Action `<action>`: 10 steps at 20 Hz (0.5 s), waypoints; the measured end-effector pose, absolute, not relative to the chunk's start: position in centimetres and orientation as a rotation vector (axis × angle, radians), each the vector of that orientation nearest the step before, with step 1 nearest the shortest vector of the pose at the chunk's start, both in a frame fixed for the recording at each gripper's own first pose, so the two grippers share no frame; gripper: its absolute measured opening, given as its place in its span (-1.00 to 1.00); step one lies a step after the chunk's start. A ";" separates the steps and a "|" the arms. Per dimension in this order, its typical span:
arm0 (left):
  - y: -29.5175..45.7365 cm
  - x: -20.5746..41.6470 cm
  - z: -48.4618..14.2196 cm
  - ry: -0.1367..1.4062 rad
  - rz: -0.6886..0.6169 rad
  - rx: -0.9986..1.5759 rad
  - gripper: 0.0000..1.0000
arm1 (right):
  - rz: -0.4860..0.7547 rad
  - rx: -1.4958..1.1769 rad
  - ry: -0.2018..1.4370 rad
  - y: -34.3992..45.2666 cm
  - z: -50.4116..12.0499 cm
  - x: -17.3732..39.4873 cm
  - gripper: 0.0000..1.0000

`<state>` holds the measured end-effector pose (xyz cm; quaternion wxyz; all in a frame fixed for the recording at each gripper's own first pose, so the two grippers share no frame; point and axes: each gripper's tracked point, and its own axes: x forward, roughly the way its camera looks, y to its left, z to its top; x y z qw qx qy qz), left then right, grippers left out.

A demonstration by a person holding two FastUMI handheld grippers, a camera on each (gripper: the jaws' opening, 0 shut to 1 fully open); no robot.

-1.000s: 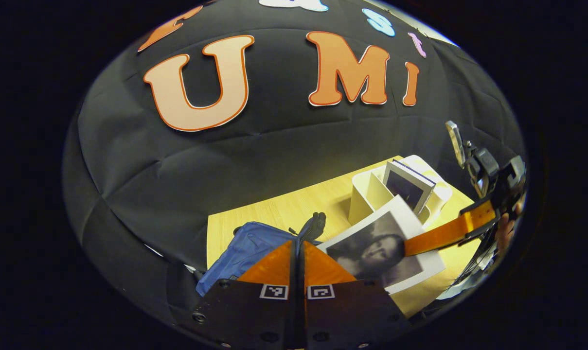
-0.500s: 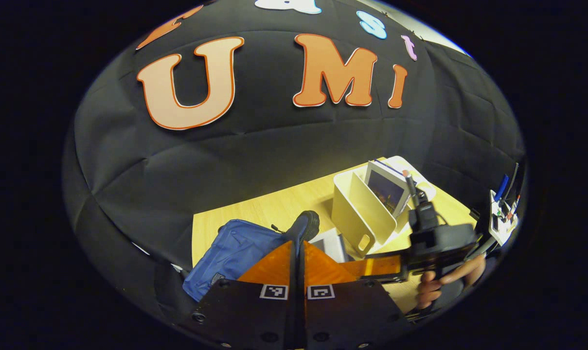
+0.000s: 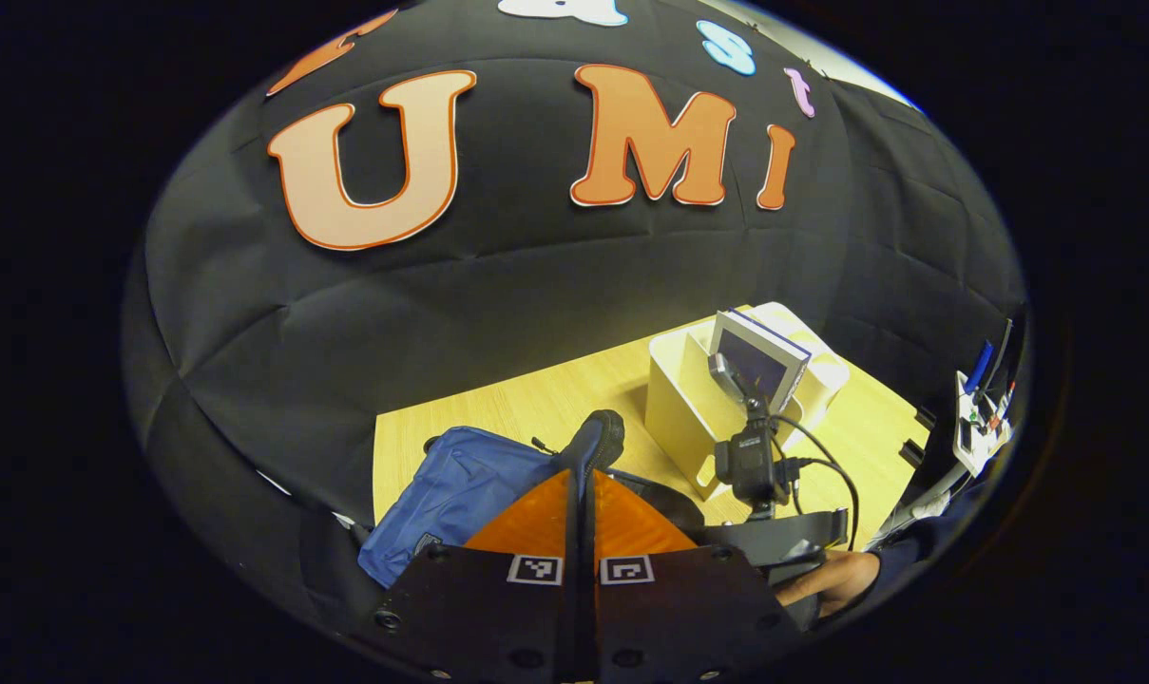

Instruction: Open the schoolbag, grab two books from the bookshelf and put them into the schoolbag.

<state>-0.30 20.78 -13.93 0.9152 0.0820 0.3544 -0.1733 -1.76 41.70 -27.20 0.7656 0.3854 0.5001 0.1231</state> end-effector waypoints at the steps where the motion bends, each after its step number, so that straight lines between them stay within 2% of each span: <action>1: 20.7 -0.3 -14.0 0.731 -0.355 0.168 -0.99 | 0.244 0.780 1.115 41.0 -27.7 -2.1 0.77; 2: 20.7 -0.3 -14.1 0.733 -0.354 0.167 -0.99 | 0.251 0.734 1.129 40.2 -27.8 -2.1 0.52; 3: 20.6 -0.3 -14.1 0.735 -0.354 0.166 -1.00 | 0.237 0.690 1.124 39.0 -28.1 -2.0 0.92; 10: 20.1 0.2 -15.0 0.738 -0.351 0.181 -0.99 | 0.249 0.456 0.984 33.3 -23.5 0.8 0.93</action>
